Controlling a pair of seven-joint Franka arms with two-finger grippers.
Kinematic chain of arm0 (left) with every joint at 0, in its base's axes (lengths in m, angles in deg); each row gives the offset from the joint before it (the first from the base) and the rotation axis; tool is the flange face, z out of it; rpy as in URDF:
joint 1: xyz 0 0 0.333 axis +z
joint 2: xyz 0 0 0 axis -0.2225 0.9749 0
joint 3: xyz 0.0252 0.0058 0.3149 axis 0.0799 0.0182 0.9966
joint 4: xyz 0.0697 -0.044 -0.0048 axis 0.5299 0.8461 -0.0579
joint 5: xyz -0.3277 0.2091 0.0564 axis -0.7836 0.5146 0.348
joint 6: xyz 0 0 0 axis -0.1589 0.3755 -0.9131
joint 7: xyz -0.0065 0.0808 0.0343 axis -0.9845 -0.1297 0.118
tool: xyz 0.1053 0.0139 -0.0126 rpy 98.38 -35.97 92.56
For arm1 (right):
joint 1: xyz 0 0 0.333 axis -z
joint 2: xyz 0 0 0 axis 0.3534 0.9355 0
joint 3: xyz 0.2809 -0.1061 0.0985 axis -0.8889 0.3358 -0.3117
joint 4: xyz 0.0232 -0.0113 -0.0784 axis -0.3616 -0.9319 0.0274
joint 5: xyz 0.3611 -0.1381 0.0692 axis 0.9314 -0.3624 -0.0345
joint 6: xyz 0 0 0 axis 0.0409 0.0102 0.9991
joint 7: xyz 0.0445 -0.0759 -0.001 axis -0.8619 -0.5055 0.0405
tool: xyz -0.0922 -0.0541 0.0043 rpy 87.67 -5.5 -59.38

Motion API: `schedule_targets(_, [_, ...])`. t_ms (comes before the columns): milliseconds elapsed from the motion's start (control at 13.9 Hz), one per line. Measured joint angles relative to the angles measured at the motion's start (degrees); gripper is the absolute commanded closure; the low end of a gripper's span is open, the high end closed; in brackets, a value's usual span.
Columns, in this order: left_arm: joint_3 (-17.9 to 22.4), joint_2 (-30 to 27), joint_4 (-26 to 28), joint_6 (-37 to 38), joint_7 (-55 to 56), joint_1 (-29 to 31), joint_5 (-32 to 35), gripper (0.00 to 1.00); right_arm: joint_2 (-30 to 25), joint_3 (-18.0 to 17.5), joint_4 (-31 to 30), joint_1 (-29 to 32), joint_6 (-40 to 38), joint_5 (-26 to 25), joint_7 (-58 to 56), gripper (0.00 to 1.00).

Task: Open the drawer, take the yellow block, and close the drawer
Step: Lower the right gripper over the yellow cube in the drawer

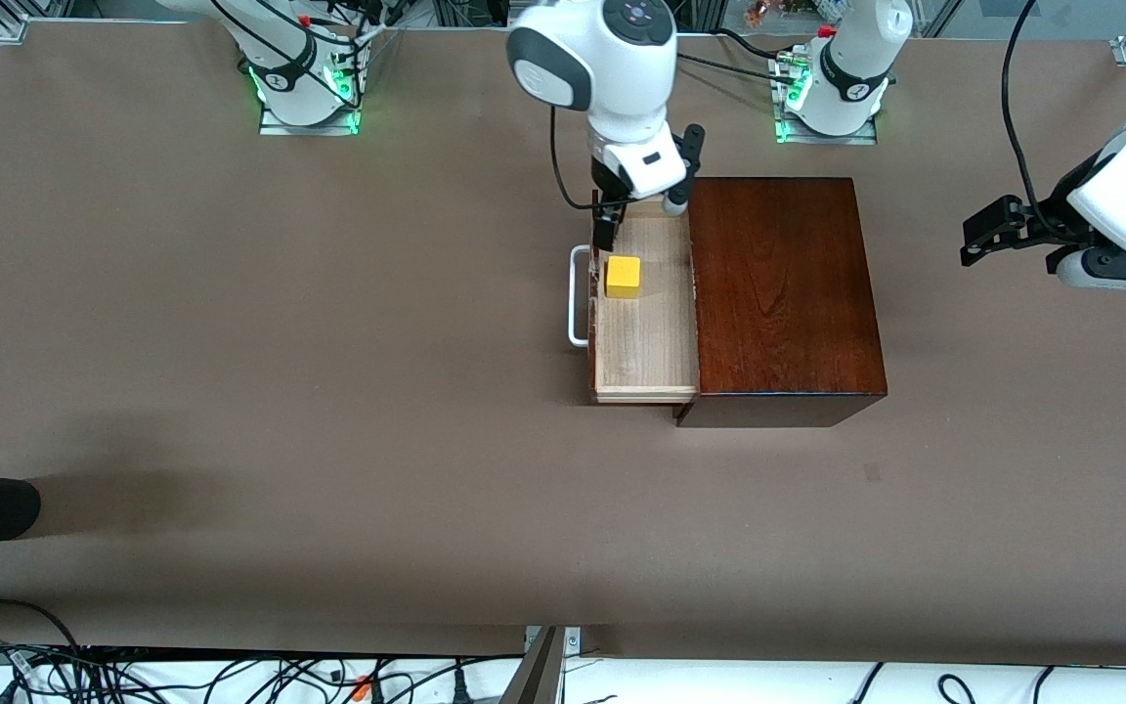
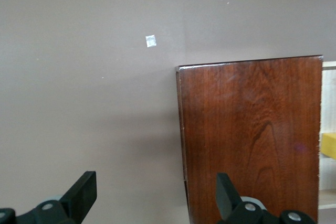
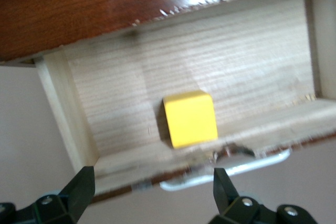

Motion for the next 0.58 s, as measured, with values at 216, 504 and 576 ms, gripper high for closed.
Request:
schedule_targets(216, [-0.4,0.0,0.0,0.2,0.0,0.0,0.4,0.00,3.8,0.1,2.5,-0.7,1.4,-2.2,-1.7,0.00])
schedule_targets(504, [-0.4,-0.3,-0.4,0.3,0.0,0.0,0.4,0.00,5.0,0.8,3.4,-0.7,2.5,-2.2,-3.8,0.00])
schedule_targets(576, [-0.4,-0.3,-0.5,0.3,0.0,0.0,0.4,0.00,5.1,0.8,3.4,-0.6,2.7,-2.3,-4.1,0.00])
